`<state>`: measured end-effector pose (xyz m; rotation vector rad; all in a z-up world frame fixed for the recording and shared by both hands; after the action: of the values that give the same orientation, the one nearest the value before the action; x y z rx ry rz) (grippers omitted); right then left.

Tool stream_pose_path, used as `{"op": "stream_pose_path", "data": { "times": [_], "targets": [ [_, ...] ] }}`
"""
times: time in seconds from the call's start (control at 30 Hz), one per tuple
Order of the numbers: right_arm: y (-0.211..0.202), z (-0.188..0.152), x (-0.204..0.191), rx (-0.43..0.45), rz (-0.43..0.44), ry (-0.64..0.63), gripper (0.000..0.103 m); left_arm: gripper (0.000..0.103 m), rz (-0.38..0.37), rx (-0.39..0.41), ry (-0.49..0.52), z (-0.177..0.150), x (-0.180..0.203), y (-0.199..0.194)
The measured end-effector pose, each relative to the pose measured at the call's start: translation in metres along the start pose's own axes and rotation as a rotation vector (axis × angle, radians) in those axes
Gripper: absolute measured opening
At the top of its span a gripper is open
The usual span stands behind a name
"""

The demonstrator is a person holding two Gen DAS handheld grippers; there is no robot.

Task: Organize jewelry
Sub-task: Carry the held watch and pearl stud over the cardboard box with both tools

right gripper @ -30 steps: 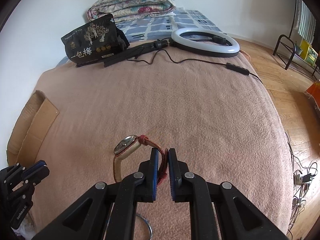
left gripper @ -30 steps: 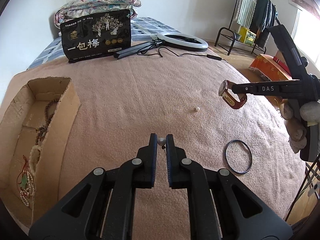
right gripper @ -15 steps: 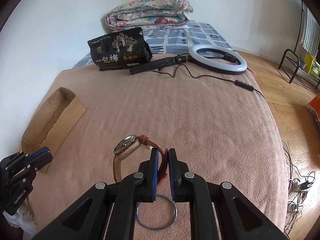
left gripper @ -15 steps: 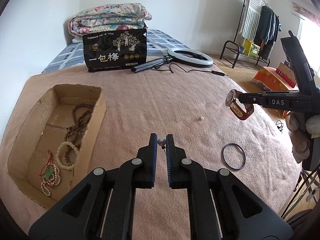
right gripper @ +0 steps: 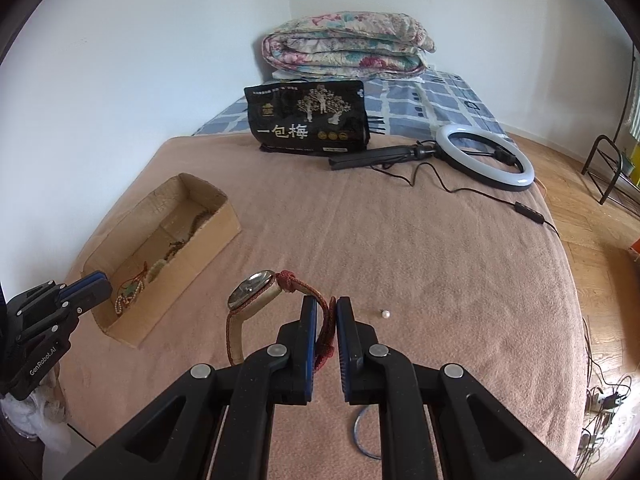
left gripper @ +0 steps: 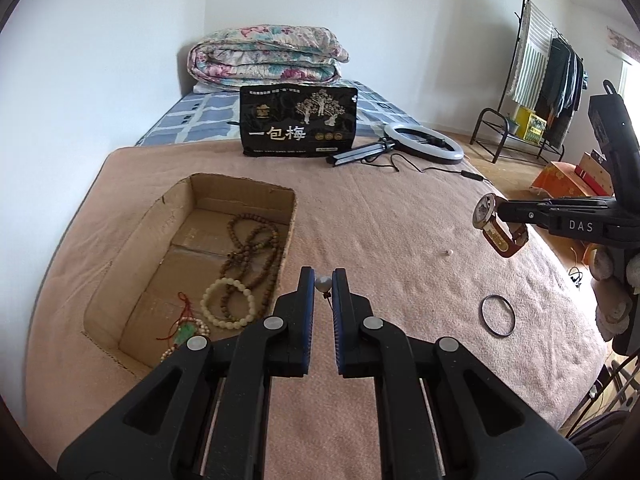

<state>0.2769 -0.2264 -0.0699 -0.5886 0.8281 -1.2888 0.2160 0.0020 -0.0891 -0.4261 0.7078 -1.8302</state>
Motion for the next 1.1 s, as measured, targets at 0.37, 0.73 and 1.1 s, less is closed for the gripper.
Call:
{"op": "stream_pose_path", "data": {
  "times": [0.37, 0.73, 1.1],
  "targets": [
    [0.009, 0.007, -0.06, 0.002, 0.064, -0.059, 0.007, 0.007, 0.081, 0.018, -0.053, -0.007, -0.057, -0.019],
    [0.032, 0.011, -0.118, -0.006, 0.116, -0.116, 0.007, 0.007, 0.127, 0.015, -0.101, -0.018, -0.102, -0.02],
    [0.059, 0.016, -0.158, -0.029, 0.143, -0.143, 0.007, 0.007, 0.133, 0.004, -0.121, -0.025, -0.122, -0.009]
  ]
}}
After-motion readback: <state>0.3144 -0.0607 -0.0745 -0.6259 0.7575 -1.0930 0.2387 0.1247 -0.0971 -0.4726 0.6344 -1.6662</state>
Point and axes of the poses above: each gripper's, at about its wrist camera, not at the fingertips, and y roughly the way its jaws point, x to its right, z to its top, the point moved 3 cm from there along y, roughly the way its jaws point, and after that the axes turned 12 degrees about y, right-handed, at the moved point
